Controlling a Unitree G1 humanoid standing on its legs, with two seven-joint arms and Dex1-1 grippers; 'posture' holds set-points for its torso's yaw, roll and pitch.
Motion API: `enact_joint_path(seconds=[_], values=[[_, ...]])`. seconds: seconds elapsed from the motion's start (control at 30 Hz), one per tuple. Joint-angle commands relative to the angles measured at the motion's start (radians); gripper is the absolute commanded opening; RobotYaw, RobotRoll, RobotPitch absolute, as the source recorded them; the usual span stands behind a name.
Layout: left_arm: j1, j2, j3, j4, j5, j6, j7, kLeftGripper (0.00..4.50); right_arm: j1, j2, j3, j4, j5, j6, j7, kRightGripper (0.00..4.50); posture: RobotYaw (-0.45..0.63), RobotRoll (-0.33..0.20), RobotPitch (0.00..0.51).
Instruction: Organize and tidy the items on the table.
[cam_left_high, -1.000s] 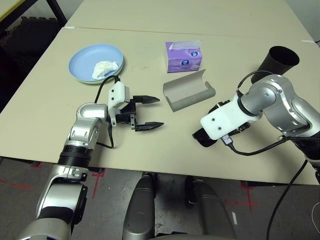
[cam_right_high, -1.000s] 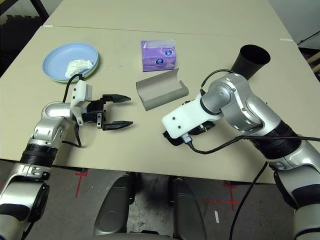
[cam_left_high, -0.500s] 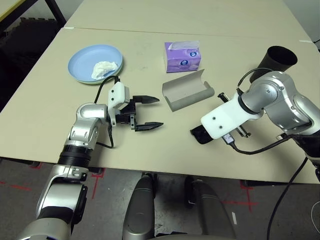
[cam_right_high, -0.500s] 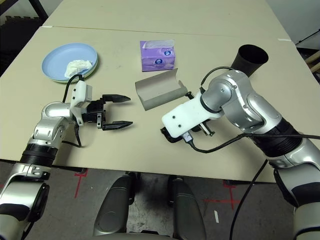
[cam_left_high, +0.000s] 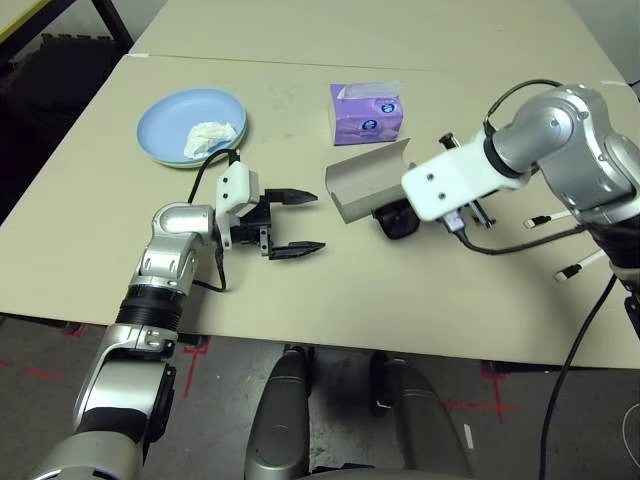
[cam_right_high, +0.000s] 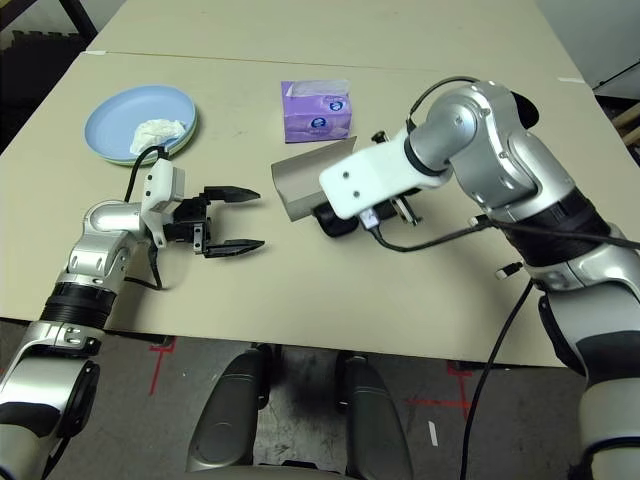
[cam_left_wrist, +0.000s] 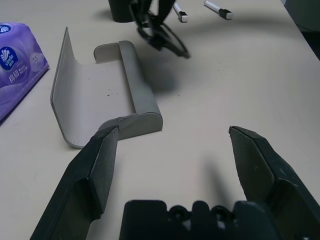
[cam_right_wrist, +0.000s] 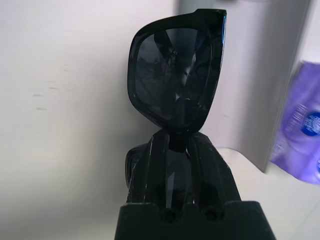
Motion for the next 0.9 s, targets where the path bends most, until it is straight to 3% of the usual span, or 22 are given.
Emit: enact_joint_path(seconds=[0.03, 0.43, 0.9], values=[[0.014, 0.011, -0.010, -0.012, 0.012, 0.006, 0.012, 4.50, -0.025, 0.028, 0.014, 0.063, -0.026, -0.032, -0.034, 0.54, 0.22, 0.000, 0.218], [0.067, 0.013, 0.013, -0.151, -0.066, 0.084, 0.032, 4.50, -0.133, 0.176, 0.048, 0.314, -0.112, -0.156, -0.165, 0.54, 0.25, 0.000, 0.221], [0.084, 0.012, 0.017, -0.224, -0.091, 0.114, 0.082, 4.50, -0.141, 0.231, 0.047, 0.355, -0.135, -0.189, -0.179, 0.54, 0.27, 0.000, 0.226]])
